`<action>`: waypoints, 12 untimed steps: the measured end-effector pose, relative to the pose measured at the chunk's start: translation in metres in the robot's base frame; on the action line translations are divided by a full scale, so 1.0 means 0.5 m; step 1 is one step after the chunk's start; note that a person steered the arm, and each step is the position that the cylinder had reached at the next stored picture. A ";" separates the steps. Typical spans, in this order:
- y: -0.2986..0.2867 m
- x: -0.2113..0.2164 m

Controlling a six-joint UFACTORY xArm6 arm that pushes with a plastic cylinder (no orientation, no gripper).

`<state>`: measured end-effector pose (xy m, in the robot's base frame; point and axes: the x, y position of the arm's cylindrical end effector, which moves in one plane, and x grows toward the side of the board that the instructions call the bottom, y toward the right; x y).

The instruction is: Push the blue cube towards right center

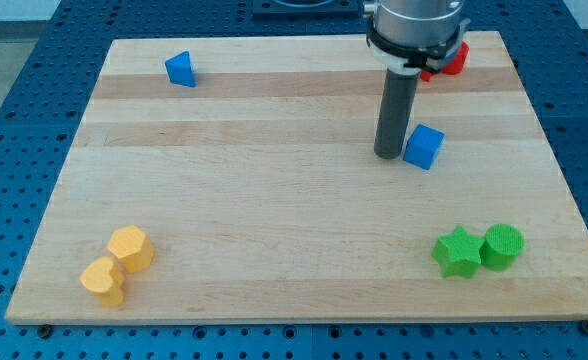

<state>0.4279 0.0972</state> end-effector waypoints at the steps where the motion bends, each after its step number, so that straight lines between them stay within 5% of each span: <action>1: 0.000 0.002; 3: 0.109 0.003; 5: 0.064 -0.013; 8: -0.417 -0.064; 10: -0.707 -0.215; 12: -0.710 -0.402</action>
